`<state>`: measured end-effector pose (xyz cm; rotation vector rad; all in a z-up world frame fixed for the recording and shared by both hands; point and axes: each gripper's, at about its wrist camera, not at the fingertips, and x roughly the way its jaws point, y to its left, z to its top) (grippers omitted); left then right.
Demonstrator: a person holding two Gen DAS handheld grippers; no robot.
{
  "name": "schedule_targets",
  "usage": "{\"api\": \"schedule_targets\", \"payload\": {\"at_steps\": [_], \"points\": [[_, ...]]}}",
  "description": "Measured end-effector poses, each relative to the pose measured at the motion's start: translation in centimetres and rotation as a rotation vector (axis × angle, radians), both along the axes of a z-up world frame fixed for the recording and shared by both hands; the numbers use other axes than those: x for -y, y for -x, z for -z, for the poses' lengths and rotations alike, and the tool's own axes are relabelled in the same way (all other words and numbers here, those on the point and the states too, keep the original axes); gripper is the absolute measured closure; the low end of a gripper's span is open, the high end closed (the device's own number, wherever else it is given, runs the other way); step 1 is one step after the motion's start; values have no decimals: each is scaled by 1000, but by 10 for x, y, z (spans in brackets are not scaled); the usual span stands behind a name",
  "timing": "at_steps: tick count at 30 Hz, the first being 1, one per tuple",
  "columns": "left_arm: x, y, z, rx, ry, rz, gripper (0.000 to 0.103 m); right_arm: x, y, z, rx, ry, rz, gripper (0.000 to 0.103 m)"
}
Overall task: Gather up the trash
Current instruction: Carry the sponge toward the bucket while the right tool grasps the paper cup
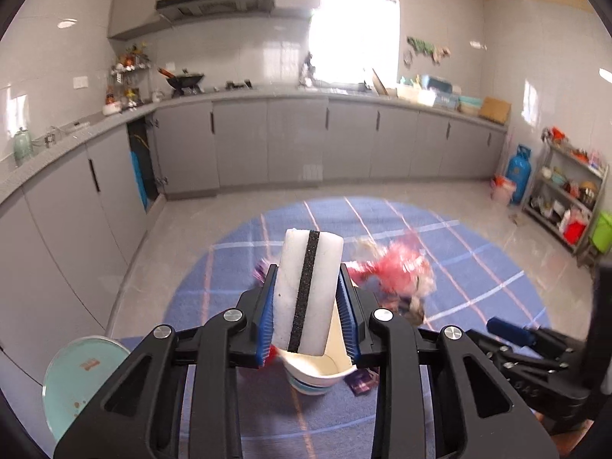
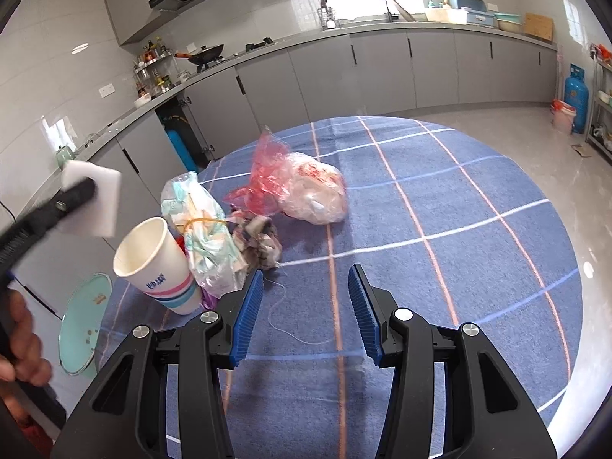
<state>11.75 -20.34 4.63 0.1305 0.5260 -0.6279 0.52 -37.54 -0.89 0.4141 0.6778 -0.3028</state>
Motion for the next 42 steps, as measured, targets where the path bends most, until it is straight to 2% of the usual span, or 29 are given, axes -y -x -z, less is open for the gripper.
{"api": "schedule_targets", "payload": {"at_steps": [5,8,11,17,18,20,22,25,29,36,37,38,42], "points": [[-28,-9,-12,27,22,-97,73,-12,-22,-15,42,10,-63,56],[-43,-20,-5,-12,22,-149,73,-22,-42,-20,53,7,-116,59],[-49,-25,4,-30,10,-171,73,-30,-55,-19,50,-46,-158,60],[-59,-31,16,-43,-9,-200,73,-56,-72,-19,53,-80,-207,59],[-63,-31,17,-47,-8,-204,73,-60,-74,-18,53,-88,-215,57],[-69,-30,18,-49,-7,-214,73,-71,-75,-16,58,-97,-230,32],[-78,-30,20,-51,-11,-226,73,-82,-75,-14,67,-82,-231,23],[-88,-31,26,-67,-9,-244,73,-93,-83,-6,61,-78,-244,22],[-99,-33,32,-81,-12,-259,73,-111,-105,9,10,-20,-254,22],[-117,-35,40,-105,-5,-280,73,-118,-119,18,-27,27,-223,24],[-118,-35,41,-108,-3,-281,73,-119,-121,18,-29,33,-217,27],[-120,-35,42,-111,-2,-282,73,-120,-123,19,-34,38,-213,37],[-124,-34,42,-117,-4,-291,73,-119,-123,20,-39,36,-206,40]]}}
